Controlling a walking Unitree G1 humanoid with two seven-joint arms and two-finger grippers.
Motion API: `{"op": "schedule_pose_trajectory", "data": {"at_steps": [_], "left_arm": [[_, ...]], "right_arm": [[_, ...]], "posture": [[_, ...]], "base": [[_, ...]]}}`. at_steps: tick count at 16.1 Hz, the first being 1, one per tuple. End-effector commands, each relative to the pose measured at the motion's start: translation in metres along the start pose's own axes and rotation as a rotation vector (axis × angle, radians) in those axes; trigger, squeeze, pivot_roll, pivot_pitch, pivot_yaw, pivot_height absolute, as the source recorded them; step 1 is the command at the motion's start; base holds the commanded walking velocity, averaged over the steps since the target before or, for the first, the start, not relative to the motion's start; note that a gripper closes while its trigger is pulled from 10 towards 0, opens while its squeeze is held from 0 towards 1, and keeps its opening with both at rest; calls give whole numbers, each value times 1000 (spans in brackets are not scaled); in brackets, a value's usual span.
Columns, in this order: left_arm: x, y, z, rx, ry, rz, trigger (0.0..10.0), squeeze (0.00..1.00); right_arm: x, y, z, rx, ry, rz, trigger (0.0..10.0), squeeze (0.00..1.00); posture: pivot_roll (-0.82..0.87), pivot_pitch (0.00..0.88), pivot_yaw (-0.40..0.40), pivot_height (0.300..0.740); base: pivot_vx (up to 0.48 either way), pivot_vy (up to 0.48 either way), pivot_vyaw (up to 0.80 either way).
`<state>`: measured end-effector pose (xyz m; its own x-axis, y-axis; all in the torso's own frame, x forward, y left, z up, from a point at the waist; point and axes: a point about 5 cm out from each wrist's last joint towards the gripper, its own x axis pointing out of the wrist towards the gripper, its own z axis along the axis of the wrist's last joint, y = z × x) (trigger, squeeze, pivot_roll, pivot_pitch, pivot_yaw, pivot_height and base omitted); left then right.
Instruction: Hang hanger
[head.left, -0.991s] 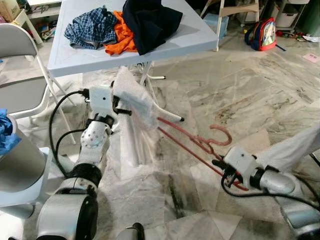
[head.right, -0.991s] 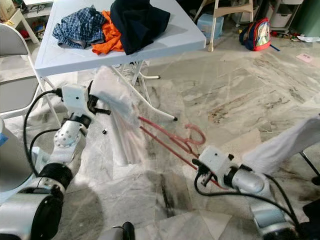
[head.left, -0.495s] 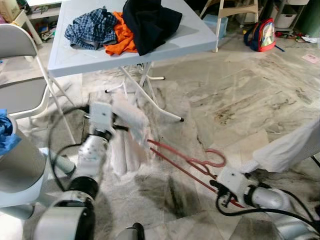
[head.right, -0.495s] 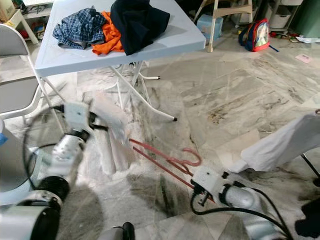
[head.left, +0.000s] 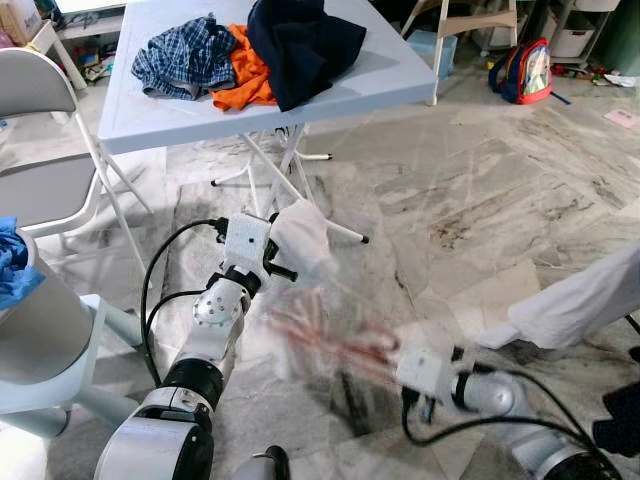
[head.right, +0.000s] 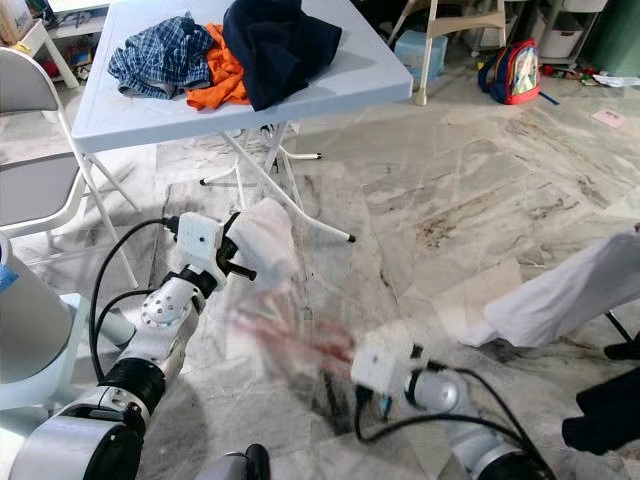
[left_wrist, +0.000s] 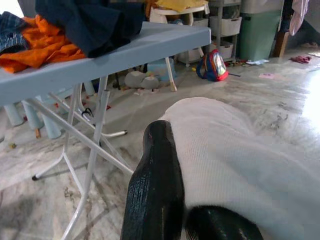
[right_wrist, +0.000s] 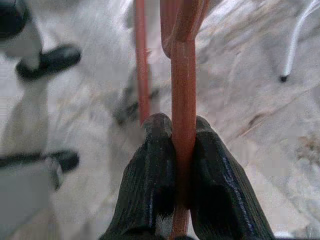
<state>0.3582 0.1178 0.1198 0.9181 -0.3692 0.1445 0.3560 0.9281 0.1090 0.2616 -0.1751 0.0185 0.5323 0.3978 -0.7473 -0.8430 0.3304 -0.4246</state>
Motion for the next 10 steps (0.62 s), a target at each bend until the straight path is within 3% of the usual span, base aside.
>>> {"op": "schedule_pose_trajectory", "data": {"at_steps": [1,6,7,10], "left_arm": [[2,6,6,34,-17,3,0,0],[-5,13,0,61,10,39,0,0],[-9,20,-7,92,55,101,0,0],[-27,41,-28,44,183,316,0,0]], "right_arm": [[0,3,-6,-34,44,31,0,0],[-3,-1,-22,-2,89,-16,0,0],[-6,-6,-25,65,64,-74,0,0],[-15,-17,-36,205,53,-241,0,0]], "posture": [[-46,144,62,740],[-46,148,54,740],[-46,148,51,740],[-45,142,47,740]], "base": [[0,0,0],[0,0,0],[0,0,0],[0,0,0]]}}
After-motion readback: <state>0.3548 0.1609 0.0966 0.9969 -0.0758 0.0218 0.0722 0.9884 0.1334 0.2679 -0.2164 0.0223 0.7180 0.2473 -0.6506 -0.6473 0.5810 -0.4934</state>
